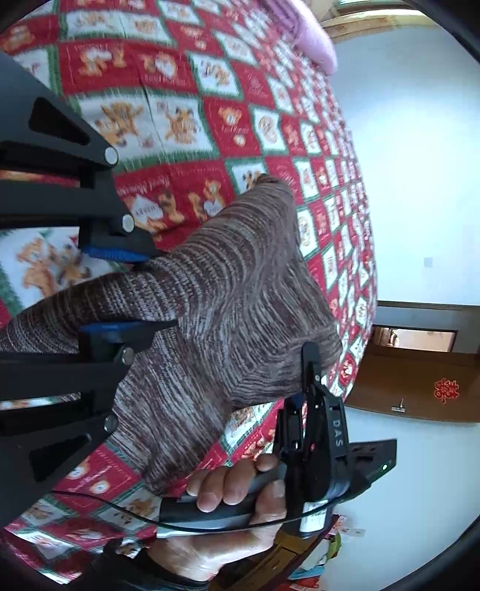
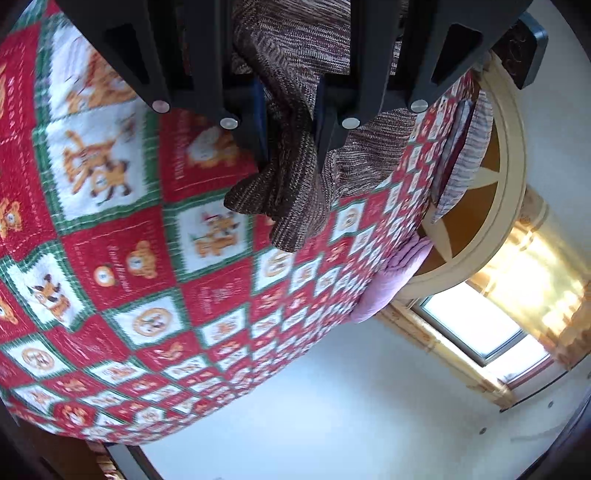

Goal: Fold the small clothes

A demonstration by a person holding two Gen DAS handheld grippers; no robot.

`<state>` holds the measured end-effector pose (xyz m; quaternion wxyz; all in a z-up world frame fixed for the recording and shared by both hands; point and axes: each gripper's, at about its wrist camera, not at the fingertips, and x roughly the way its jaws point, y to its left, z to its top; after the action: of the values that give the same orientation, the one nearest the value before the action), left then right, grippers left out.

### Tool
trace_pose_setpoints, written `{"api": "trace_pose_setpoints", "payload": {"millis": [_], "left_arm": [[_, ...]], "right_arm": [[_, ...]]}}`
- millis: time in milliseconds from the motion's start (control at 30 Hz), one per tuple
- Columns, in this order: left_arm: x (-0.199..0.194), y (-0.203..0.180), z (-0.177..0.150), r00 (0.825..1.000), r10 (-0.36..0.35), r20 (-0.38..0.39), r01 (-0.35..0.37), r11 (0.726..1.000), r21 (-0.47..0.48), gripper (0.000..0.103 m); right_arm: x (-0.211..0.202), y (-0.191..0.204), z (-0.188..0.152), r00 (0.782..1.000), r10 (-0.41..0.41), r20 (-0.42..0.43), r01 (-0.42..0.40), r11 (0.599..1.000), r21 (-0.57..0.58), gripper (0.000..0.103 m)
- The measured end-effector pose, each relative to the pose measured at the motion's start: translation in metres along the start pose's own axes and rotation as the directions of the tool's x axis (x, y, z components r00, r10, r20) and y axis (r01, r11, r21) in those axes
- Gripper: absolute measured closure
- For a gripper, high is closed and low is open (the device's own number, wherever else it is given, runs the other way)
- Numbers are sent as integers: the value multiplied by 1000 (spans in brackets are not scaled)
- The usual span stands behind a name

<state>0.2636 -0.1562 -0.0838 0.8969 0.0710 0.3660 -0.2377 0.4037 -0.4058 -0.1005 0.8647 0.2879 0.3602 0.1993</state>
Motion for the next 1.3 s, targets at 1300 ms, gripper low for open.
{"api": "trace_pose_setpoints", "payload": {"millis": [1300], "left_arm": [[-140, 106, -88, 981, 181, 67, -167, 971, -171, 77]], "right_arm": [[95, 192, -87, 969, 167, -180, -201, 962, -187, 82]]}}
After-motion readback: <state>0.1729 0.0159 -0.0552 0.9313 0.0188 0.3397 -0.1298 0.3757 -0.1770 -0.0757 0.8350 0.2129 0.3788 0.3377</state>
